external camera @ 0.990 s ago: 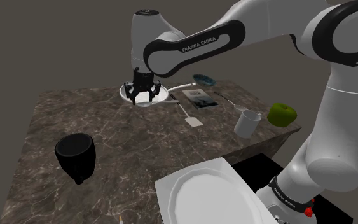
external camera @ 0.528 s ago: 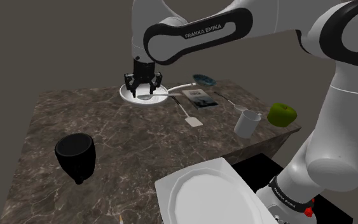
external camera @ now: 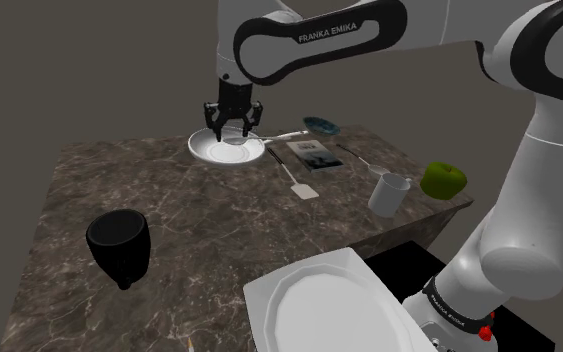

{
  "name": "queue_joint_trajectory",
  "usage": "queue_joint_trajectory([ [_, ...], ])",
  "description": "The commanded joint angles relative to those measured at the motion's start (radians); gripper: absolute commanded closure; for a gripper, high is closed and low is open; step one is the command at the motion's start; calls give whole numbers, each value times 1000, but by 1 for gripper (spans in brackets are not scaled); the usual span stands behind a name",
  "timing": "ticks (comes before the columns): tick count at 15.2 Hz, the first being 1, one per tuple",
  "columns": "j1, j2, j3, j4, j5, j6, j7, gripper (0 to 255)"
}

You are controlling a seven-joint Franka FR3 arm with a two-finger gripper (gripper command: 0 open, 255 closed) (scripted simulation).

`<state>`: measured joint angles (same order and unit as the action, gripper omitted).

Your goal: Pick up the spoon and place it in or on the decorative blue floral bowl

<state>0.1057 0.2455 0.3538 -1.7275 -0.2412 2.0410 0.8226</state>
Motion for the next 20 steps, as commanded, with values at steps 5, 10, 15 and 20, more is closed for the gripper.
queue_joint_trajectory([
  [5, -91, -32, -44, -36, 34, 28, -143, 255],
  [10, -161, -32, -83, -34, 56, 41, -260, 255],
  [15, -228, -10, -121, 0, 75, 43, -374, 255],
  [20, -291, 35, -157, 65, 91, 33, -483, 255],
])
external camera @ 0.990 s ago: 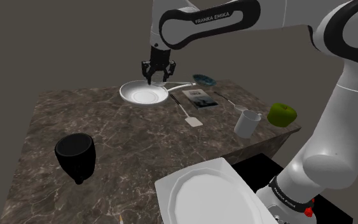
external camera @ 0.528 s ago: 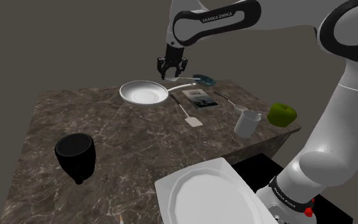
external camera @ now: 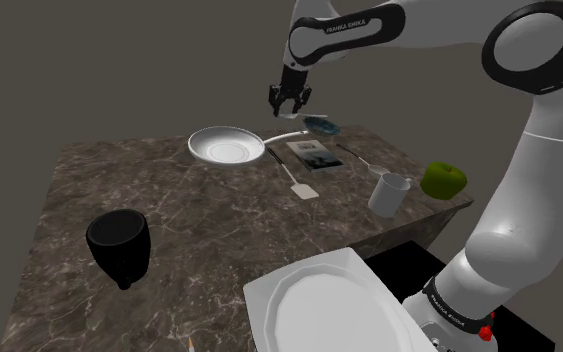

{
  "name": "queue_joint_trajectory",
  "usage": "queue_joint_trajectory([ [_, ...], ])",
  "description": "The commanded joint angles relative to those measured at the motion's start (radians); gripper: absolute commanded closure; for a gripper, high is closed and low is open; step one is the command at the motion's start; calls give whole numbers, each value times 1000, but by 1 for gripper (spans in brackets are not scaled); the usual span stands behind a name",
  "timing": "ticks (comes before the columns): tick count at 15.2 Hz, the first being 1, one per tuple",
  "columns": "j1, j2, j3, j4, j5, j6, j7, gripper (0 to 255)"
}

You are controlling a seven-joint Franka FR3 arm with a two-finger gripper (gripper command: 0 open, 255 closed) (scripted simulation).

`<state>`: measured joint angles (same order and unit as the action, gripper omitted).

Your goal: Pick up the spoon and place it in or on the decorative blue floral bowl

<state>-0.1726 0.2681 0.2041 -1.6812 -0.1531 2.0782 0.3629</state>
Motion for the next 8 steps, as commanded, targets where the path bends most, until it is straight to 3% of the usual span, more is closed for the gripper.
queue_joint_trajectory([
  [1, -25, 24, -14, 36, 6, -8, -45, 255],
  [8, -110, 133, -54, 200, 26, -52, -188, 255],
])
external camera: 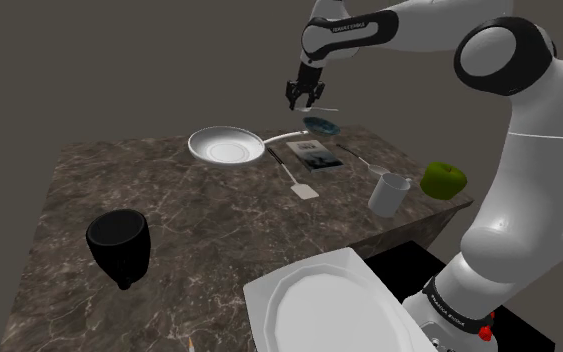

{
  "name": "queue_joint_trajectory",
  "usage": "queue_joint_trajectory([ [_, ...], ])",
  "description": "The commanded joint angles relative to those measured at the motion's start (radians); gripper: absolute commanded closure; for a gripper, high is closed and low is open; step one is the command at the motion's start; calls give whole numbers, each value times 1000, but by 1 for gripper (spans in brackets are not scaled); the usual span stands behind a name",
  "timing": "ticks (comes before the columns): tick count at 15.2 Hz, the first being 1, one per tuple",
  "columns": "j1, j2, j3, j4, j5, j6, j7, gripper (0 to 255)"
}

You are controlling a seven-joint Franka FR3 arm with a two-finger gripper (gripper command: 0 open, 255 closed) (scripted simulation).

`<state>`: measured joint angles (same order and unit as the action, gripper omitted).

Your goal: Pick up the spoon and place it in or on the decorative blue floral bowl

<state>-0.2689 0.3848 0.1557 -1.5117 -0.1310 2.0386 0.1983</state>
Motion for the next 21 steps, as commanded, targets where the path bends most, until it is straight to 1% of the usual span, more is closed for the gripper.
queue_joint_trajectory([
  [1, -25, 36, -10, 61, 6, -22, -43, 255],
  [4, -59, 103, -23, 165, 14, -57, -100, 255],
  [5, -74, 138, -29, 222, 17, -77, -125, 255],
  [14, -77, 154, -32, 126, 11, 35, -117, 255],
  [20, -77, 175, -34, 78, 6, 103, -111, 255],
  [21, -77, 175, -34, 78, 6, 103, -111, 255],
])
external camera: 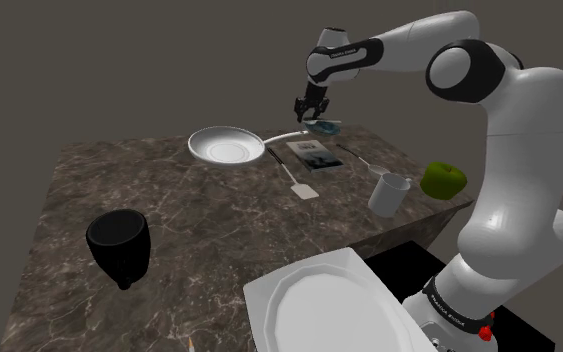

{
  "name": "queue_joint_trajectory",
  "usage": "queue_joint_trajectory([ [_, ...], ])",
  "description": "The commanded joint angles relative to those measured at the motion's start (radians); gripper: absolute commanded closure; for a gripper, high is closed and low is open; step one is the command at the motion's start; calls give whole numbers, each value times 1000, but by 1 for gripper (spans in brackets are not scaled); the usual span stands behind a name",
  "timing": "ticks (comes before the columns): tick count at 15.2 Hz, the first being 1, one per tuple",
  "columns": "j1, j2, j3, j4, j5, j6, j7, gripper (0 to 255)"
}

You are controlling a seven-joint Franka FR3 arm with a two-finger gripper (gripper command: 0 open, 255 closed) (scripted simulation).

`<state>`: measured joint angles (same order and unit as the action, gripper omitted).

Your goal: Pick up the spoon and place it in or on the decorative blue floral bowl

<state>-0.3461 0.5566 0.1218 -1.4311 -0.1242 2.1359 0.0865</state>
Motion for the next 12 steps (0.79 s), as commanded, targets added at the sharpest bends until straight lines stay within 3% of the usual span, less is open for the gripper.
queue_joint_trajectory([
  [1, 0, 3, 0, -2, -1, 6, 1, 255],
  [7, 0, 3, 0, -2, -1, 6, 1, 255],
  [8, 0, 3, 0, -2, -1, 6, 1, 0],
  [12, 0, 3, 0, -2, -1, 6, 1, 0],
])
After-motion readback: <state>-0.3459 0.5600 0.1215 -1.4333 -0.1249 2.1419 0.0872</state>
